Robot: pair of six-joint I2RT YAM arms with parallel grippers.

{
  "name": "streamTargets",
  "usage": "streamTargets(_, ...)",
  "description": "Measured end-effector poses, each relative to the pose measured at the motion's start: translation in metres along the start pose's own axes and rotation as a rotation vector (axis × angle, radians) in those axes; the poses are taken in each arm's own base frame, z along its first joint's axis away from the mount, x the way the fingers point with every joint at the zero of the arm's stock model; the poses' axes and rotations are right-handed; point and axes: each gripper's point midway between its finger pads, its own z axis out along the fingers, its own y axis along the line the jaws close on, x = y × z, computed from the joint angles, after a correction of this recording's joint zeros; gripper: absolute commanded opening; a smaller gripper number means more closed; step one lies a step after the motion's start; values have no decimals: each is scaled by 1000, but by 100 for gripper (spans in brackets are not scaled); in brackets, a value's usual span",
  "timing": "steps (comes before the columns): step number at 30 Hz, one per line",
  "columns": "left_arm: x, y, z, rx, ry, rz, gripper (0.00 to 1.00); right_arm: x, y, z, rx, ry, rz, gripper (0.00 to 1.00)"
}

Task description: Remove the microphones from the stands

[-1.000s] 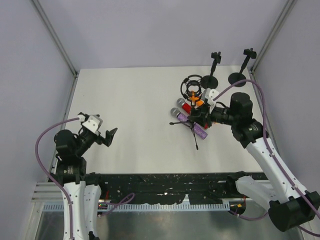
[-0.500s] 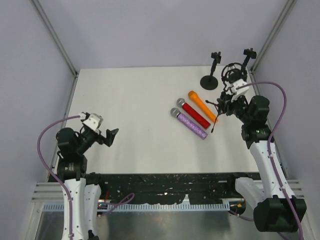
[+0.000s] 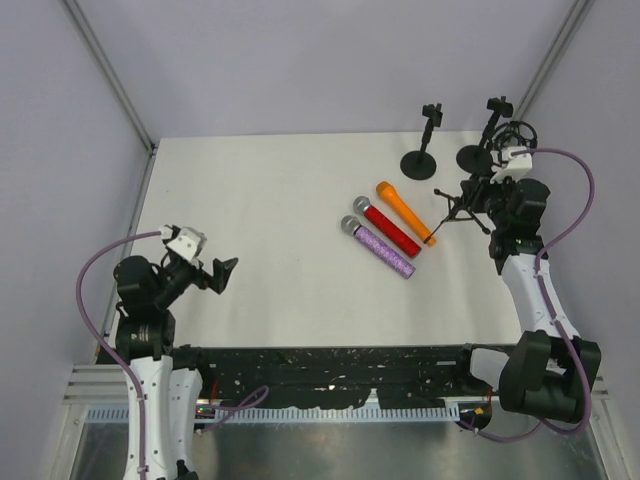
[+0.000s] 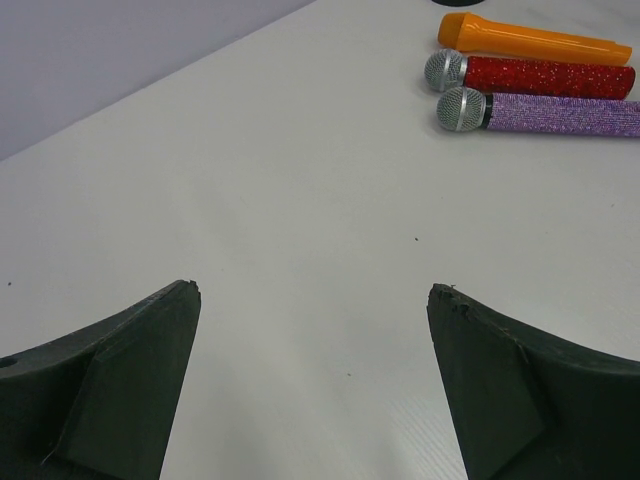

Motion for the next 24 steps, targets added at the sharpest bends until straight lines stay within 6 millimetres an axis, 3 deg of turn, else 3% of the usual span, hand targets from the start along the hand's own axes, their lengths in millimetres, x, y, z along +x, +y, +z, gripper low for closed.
streamTargets(13,1,-2,0,5,-3,-13,100,-24,-28,30,98,-93,-2,5)
streamTargets(24,3,-1,0,0,2,-18,100,-9,-55,69,169,-46,11,5)
